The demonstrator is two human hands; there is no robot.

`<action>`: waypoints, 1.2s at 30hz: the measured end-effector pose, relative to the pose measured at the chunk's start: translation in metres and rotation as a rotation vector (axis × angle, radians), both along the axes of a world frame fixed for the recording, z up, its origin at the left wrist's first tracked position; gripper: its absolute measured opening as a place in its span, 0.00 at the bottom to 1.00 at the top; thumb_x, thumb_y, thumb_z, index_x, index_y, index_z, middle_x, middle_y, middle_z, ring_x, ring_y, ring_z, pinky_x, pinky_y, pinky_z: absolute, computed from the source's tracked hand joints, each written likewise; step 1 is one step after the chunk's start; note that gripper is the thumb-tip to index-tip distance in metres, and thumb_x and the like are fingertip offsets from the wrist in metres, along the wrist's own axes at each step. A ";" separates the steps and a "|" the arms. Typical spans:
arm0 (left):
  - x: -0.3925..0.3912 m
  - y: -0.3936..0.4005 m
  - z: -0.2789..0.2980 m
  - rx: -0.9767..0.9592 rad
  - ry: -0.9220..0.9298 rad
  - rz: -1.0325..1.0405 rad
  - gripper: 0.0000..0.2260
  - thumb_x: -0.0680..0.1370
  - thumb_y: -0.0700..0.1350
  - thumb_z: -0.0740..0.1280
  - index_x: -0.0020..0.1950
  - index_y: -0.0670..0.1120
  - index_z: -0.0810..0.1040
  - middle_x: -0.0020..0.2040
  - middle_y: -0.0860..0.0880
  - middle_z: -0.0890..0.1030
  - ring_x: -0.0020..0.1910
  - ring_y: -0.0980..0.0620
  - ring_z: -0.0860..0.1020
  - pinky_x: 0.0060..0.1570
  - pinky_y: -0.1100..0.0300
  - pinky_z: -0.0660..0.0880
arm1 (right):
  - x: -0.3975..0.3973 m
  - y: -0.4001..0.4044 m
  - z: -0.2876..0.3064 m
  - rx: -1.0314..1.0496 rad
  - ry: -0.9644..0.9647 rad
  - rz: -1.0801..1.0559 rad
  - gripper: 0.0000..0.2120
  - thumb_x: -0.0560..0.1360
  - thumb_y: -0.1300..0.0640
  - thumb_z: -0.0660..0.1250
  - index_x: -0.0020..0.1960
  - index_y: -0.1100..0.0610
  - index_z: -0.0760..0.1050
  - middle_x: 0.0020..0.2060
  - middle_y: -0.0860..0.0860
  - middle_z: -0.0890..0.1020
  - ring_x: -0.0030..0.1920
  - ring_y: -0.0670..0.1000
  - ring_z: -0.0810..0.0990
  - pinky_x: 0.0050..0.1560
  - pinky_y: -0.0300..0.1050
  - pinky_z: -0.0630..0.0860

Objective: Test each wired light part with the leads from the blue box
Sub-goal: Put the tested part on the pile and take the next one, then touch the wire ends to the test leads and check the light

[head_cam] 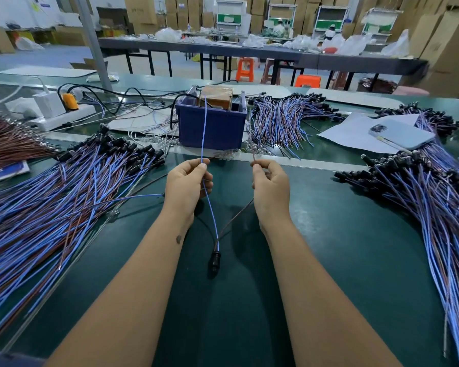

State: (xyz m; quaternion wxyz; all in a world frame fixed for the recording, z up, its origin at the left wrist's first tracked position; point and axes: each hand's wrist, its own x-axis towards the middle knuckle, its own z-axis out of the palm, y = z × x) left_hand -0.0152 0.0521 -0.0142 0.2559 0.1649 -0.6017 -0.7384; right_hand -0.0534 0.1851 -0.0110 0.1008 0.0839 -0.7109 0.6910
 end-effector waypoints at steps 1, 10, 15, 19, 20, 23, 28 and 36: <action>-0.001 -0.001 -0.001 -0.031 -0.009 0.022 0.08 0.81 0.39 0.62 0.46 0.47 0.79 0.27 0.55 0.77 0.26 0.58 0.75 0.30 0.66 0.75 | 0.000 0.000 0.000 0.009 0.008 0.007 0.11 0.79 0.62 0.60 0.45 0.48 0.75 0.29 0.47 0.70 0.26 0.41 0.66 0.28 0.34 0.65; -0.006 -0.005 -0.006 -0.260 -0.076 0.154 0.06 0.80 0.39 0.62 0.50 0.45 0.78 0.32 0.51 0.78 0.26 0.62 0.74 0.34 0.66 0.74 | -0.006 -0.006 -0.005 0.088 0.051 0.064 0.13 0.80 0.63 0.60 0.59 0.53 0.79 0.31 0.45 0.73 0.31 0.44 0.68 0.33 0.34 0.67; -0.007 -0.005 -0.008 -0.270 -0.070 0.175 0.06 0.81 0.39 0.61 0.52 0.44 0.78 0.33 0.51 0.78 0.27 0.63 0.74 0.33 0.67 0.74 | -0.010 -0.007 -0.006 0.111 0.051 0.049 0.13 0.80 0.61 0.61 0.61 0.52 0.78 0.35 0.49 0.75 0.30 0.43 0.68 0.34 0.35 0.68; -0.005 -0.005 -0.008 -0.254 -0.072 0.183 0.05 0.81 0.40 0.61 0.52 0.44 0.77 0.33 0.51 0.78 0.28 0.62 0.74 0.31 0.69 0.73 | -0.011 -0.006 -0.006 0.106 0.026 0.049 0.13 0.80 0.60 0.61 0.62 0.52 0.77 0.35 0.50 0.77 0.31 0.44 0.70 0.35 0.37 0.70; -0.005 -0.005 -0.008 -0.252 -0.075 0.183 0.05 0.81 0.40 0.61 0.52 0.44 0.77 0.33 0.51 0.78 0.27 0.62 0.74 0.31 0.69 0.73 | -0.011 -0.006 -0.006 0.099 0.017 0.049 0.13 0.80 0.60 0.60 0.62 0.52 0.77 0.34 0.49 0.76 0.31 0.43 0.70 0.35 0.37 0.70; -0.004 -0.005 -0.007 -0.247 -0.081 0.183 0.05 0.81 0.40 0.61 0.52 0.45 0.77 0.33 0.51 0.78 0.28 0.60 0.74 0.31 0.69 0.72 | -0.013 -0.006 -0.007 0.099 0.001 0.048 0.13 0.80 0.61 0.61 0.62 0.53 0.78 0.33 0.47 0.76 0.30 0.42 0.71 0.34 0.36 0.70; -0.004 -0.004 -0.007 -0.240 -0.088 0.183 0.05 0.81 0.40 0.61 0.52 0.45 0.77 0.33 0.51 0.78 0.29 0.59 0.74 0.30 0.70 0.72 | -0.013 -0.006 -0.009 0.118 0.012 0.085 0.14 0.80 0.61 0.61 0.62 0.51 0.79 0.31 0.45 0.74 0.32 0.44 0.71 0.39 0.40 0.72; -0.002 -0.004 -0.005 -0.249 -0.082 0.188 0.05 0.81 0.41 0.61 0.52 0.44 0.76 0.33 0.51 0.78 0.28 0.57 0.73 0.27 0.71 0.69 | -0.014 -0.008 -0.010 0.093 0.006 0.092 0.14 0.80 0.61 0.62 0.59 0.48 0.80 0.30 0.45 0.73 0.32 0.42 0.71 0.37 0.34 0.70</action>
